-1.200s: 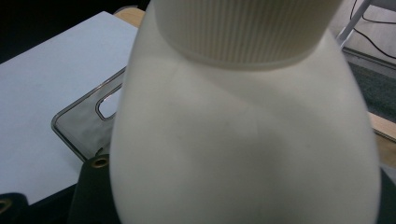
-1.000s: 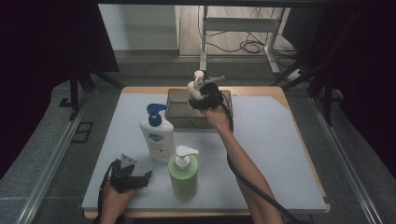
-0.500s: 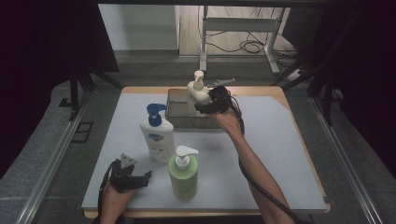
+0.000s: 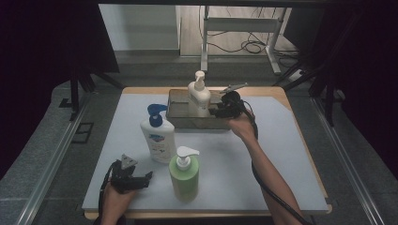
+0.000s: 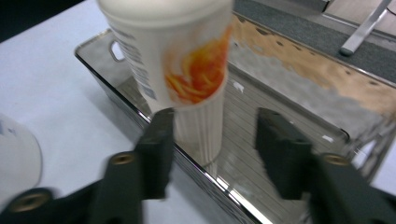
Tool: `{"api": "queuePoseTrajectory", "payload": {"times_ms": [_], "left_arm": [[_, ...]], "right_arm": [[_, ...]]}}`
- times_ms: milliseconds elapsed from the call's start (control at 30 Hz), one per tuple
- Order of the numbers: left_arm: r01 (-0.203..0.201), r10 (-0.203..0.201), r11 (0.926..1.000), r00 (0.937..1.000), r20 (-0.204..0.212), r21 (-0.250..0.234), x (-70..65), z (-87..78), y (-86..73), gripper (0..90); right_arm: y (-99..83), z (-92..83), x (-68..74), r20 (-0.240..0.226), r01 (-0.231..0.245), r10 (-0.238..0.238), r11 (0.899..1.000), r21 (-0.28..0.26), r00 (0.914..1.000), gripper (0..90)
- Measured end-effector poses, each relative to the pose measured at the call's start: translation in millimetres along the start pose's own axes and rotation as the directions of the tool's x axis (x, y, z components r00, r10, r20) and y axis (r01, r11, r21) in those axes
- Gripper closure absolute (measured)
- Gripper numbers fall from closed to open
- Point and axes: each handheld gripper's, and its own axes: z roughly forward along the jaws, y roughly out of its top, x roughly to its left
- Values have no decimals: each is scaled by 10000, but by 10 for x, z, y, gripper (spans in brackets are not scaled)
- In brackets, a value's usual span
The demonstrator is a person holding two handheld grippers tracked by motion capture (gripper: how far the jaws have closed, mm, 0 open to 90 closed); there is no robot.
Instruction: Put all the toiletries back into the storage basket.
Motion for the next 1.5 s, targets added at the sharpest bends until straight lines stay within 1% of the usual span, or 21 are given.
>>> {"api": "queuePoseTrajectory", "payload": {"times_ms": [33, 100, 133, 233, 300, 400, 500, 567, 667, 800, 867, 967, 1100, 1367, 1500], "left_arm": [[1, -1, 10000, 10000, 2, 0, 0, 0, 0, 118], [3, -3, 10000, 10000, 2, -1, 0, 0, 0, 118], [4, -4, 10000, 10000, -1, -12, -1, 0, -1, 118], [3, -3, 10000, 10000, -5, 2, -1, -1, -1, 118], [1, -1, 10000, 10000, -5, 2, -1, -1, -1, 118], [5, -5, 10000, 10000, -3, 3, -1, -1, -1, 118], [5, -5, 10000, 10000, -6, 0, -1, -1, -1, 118], [6, -6, 10000, 10000, -7, 0, -1, -1, -1, 118], [8, -8, 10000, 10000, -4, 2, -1, -1, -1, 118], [6, -6, 10000, 10000, -1, 5, 0, -1, 0, 118], [6, -6, 10000, 10000, -2, 2, -1, -1, -1, 118], [7, -7, 10000, 10000, -2, 4, -1, -1, 0, 118], [8, -8, 10000, 10000, -3, 4, 0, -1, 0, 118], [4, -4, 10000, 10000, -2, 5, 0, -1, 0, 118], [8, -8, 10000, 10000, 2, 6, 0, -1, 0, 118]], "right_arm": [[-9, 3, -17, 48, -53, 52, 10000, 45, 10000, 587], [-22, 20, -45, -6, -112, 112, 9999, 42, 9999, 668], [-28, 32, -58, 11, -78, 78, 10000, 61, 10000, 707], [-33, 92, -66, 198, -108, 104, 9997, 217, 9997, 789], [-33, 147, -63, 371, -130, 117, 9993, 349, 9992, 823], [-35, 233, -52, 545, -285, 256, 9982, 536, 9982, 854], [-38, 318, -53, 641, -502, 466, 9972, 554, 9969, 886], [-34, 366, -65, 682, -621, 577, 9960, 643, 9960, 896], [-20, 420, -85, 601, -905, 865, 9936, 674, 9944, 897], [-1, 482, -73, 589, -1029, 982, 9912, 830, 9934, 898], [1, 506, -66, 699, -1088, 1027, 9901, 891, 9922, 898], [-7, 531, -75, 711, -1218, 1151, 9877, 985, 9908, 898], [-4, 552, -79, 758, -1188, 1114, 9877, 1014, 9909, 898], [8, 602, -67, 742, -1314, 1237, 9852, 1101, 9895, 897], [28, 635, -30, 662, -1184, 1115, 9866, 1119, 9916, 897]]}}
